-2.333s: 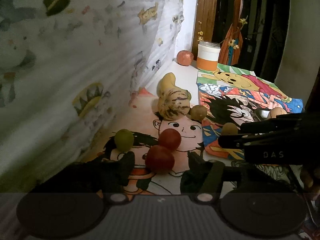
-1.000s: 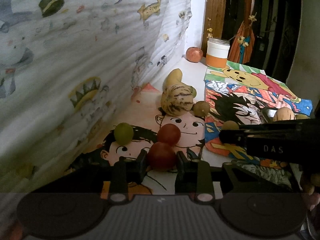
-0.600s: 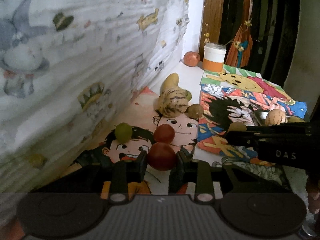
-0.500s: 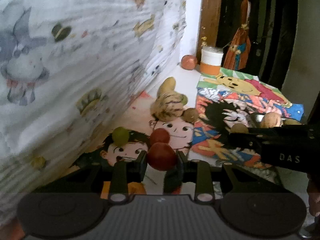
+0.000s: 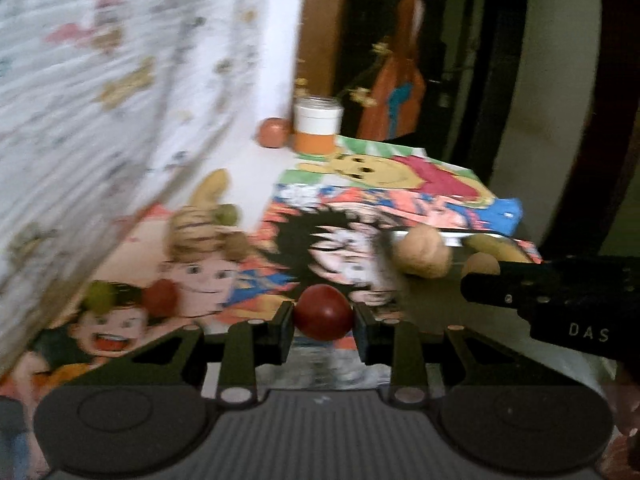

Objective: Organize fruits
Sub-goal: 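Carry the tomato in the left tool while the right tool carries the brown fruit to the tray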

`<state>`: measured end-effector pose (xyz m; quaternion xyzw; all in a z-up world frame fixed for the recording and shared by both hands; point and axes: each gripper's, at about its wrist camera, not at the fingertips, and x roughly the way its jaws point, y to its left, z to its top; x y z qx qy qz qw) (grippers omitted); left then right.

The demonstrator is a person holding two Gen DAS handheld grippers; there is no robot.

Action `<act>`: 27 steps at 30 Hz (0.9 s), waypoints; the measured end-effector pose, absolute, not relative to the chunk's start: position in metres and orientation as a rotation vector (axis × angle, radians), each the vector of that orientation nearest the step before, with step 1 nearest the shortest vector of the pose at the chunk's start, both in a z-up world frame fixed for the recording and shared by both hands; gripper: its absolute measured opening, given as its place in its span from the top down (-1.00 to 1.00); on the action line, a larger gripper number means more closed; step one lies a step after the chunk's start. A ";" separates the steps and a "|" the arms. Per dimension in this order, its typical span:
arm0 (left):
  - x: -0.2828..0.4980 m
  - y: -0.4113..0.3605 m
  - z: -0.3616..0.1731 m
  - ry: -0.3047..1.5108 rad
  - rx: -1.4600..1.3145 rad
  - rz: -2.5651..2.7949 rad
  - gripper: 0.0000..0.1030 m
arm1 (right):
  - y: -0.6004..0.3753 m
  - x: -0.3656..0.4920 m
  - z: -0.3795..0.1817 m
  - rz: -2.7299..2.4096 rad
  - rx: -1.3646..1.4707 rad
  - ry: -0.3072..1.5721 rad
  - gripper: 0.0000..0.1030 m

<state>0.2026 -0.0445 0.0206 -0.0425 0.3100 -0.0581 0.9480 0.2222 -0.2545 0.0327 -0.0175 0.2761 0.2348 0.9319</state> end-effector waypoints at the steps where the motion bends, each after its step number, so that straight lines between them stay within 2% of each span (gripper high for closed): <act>1: 0.205 -0.051 0.020 0.635 -0.087 -0.132 0.33 | -0.261 0.222 0.032 0.469 -0.037 0.566 0.41; 14: 0.234 -0.126 0.009 0.664 0.004 -0.265 0.33 | -0.324 0.233 0.005 0.363 -0.003 0.604 0.41; 27: 0.258 -0.141 -0.009 0.701 0.026 -0.278 0.33 | -0.324 0.242 -0.007 0.344 -0.020 0.665 0.41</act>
